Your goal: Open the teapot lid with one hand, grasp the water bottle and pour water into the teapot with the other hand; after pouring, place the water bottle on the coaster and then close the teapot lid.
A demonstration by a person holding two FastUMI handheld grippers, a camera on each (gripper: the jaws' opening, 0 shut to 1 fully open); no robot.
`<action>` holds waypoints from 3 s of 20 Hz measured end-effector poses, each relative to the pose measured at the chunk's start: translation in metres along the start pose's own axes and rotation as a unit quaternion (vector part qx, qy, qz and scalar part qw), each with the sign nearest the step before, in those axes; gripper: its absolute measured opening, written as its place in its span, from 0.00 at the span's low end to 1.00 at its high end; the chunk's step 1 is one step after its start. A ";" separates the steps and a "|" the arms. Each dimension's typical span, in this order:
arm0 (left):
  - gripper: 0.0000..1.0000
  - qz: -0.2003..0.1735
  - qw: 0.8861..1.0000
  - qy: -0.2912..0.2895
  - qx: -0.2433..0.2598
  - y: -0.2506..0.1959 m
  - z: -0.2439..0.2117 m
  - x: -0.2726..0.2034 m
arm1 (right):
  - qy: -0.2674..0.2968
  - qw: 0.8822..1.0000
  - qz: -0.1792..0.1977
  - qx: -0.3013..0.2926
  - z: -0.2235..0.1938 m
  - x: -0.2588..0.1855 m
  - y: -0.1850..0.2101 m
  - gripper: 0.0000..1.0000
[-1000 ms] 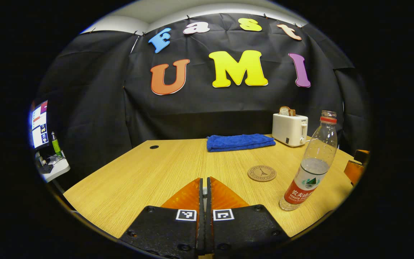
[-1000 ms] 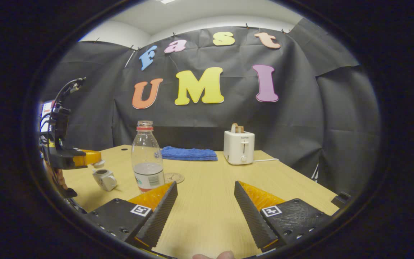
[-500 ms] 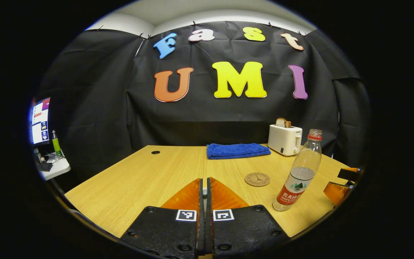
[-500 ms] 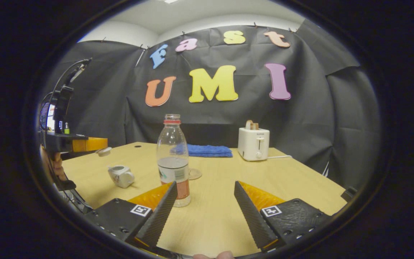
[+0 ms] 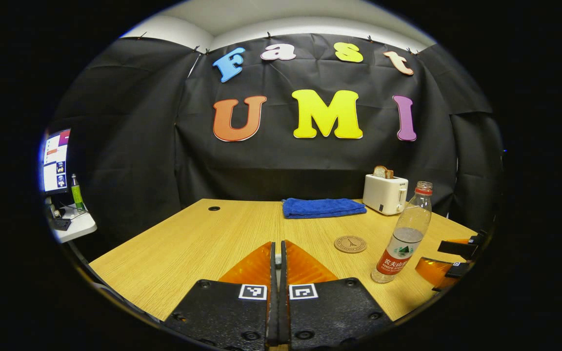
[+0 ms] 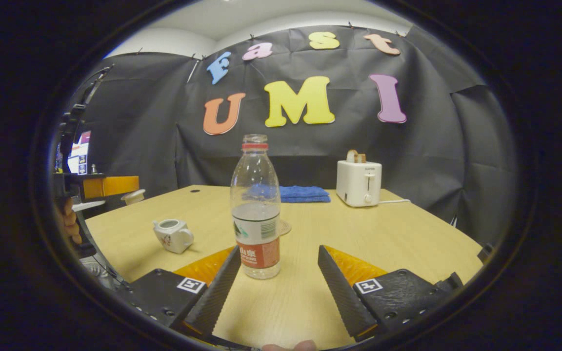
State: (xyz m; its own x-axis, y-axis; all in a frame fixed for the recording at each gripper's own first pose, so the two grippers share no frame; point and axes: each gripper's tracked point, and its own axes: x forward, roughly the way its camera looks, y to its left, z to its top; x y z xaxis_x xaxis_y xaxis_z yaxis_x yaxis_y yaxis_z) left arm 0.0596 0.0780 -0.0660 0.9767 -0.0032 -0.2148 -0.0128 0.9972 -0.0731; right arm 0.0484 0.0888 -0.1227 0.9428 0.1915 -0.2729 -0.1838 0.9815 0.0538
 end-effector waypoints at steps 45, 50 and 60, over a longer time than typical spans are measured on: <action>0.03 0.004 1.000 -0.005 -0.005 0.062 -0.003 0.007 | 0.018 0.846 -0.026 -0.531 0.047 0.119 0.027 0.71; 0.03 -0.008 1.000 -0.002 0.010 0.059 -0.009 0.006 | 0.000 0.794 -0.022 -0.607 0.045 0.121 0.041 0.72; 0.03 -0.019 1.000 -0.004 0.009 0.061 -0.007 0.004 | -0.013 0.725 -0.020 -0.688 0.039 0.126 0.053 0.70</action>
State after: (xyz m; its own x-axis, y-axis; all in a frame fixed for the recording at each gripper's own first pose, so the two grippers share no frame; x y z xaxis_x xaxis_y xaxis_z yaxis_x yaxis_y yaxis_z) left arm 0.0611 0.1383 -0.0784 0.9782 -0.0404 -0.2036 0.0278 0.9976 -0.0641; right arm 0.1686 0.1648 -0.1170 0.9568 0.1802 -0.2282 -0.2424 0.0608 -0.9683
